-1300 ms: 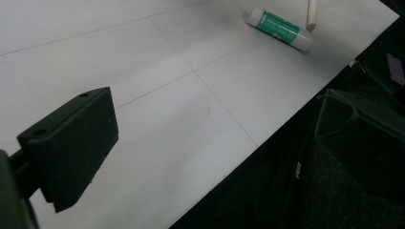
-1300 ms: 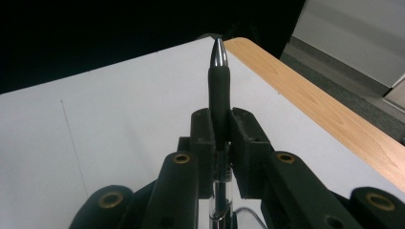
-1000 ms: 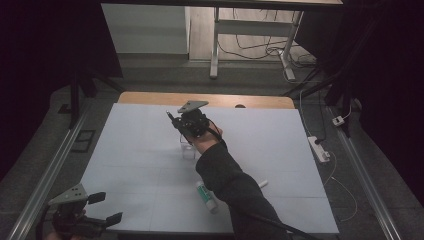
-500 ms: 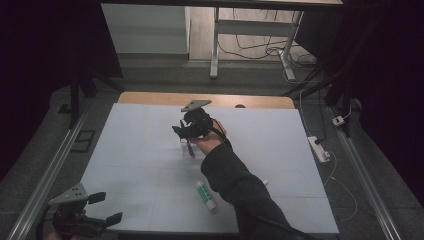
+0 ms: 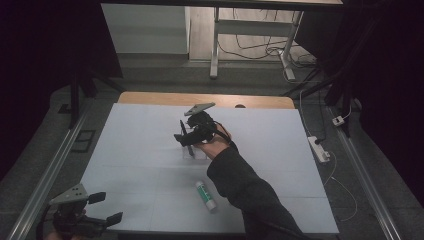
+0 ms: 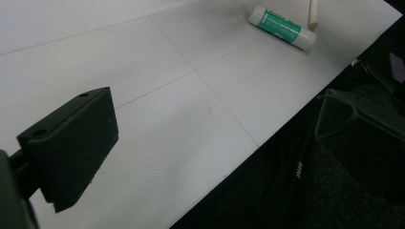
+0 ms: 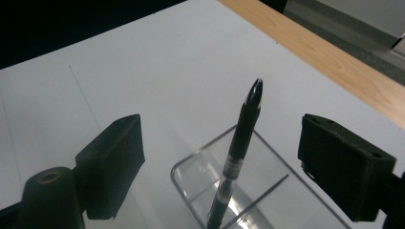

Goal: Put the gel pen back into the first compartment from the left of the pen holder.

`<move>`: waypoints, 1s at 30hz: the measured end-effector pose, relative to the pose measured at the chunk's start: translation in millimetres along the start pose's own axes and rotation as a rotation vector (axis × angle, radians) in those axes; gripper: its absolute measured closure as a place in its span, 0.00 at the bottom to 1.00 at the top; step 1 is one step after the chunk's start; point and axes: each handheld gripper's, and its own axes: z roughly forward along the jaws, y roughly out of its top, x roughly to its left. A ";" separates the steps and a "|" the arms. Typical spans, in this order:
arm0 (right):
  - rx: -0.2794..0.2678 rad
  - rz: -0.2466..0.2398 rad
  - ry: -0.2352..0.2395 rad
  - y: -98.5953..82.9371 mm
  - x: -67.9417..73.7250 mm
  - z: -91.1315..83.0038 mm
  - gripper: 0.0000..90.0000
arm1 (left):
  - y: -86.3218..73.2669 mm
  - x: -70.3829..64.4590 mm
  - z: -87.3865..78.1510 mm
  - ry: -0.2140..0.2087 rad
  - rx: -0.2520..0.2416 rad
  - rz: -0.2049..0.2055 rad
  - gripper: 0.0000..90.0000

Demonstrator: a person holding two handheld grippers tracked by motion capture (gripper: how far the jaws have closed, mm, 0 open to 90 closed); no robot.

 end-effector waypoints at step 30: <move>0.039 0.005 0.065 -32.1 8.5 -35.3 0.00 | 0.4 0.1 0.5 0.002 0.001 -0.003 0.01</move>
